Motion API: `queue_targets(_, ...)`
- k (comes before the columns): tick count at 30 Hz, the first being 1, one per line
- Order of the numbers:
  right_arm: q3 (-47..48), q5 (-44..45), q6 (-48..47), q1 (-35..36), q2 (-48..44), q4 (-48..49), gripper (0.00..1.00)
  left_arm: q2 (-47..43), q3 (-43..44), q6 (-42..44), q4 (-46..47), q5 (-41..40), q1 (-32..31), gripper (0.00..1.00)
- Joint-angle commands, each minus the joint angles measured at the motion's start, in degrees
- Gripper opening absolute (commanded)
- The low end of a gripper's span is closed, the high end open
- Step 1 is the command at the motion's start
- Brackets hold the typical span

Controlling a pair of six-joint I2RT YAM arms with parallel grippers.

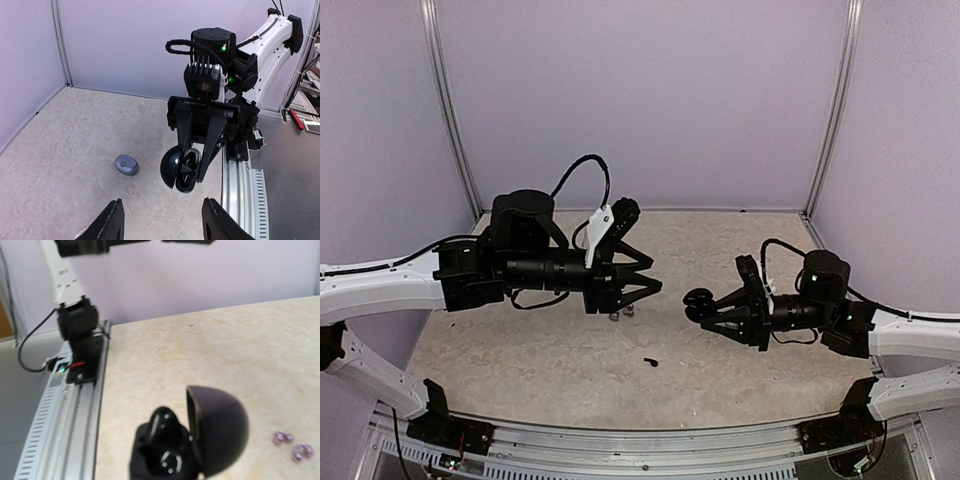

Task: Insert the wireless bluetooth earbuds into the charging case
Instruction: Pick up the left earbud from the center of the board.

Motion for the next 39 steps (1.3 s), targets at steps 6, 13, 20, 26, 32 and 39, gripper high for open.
queue_targets(6,-4.36,5.55,6.59,-5.85,-8.10,0.05,0.00,4.09,2.13,14.60,-20.74,-4.36,-1.22,0.51)
queue_targets(13,-6.54,7.23,10.74,-9.29,-12.62,-0.46,0.00,16.12,9.91,23.76,-33.35,-9.45,-5.02,0.47)
queue_targets(20,-7.07,7.86,12.00,-10.47,-13.91,-1.02,0.00,26.54,17.44,31.20,-37.43,-11.97,-6.07,0.46)
queue_targets(26,-7.46,8.41,12.65,-11.11,-15.02,-1.00,0.00,32.93,22.96,33.67,-40.40,-12.40,-5.49,0.46)
queue_targets(32,-7.61,8.10,12.62,-11.43,-15.53,-1.22,0.00,39.51,25.98,34.50,-42.19,-13.94,-3.96,0.42)
queue_targets(39,-8.52,8.04,12.74,-11.70,-16.59,-0.61,0.00,43.59,28.40,35.30,-41.74,-14.95,-2.67,0.40)
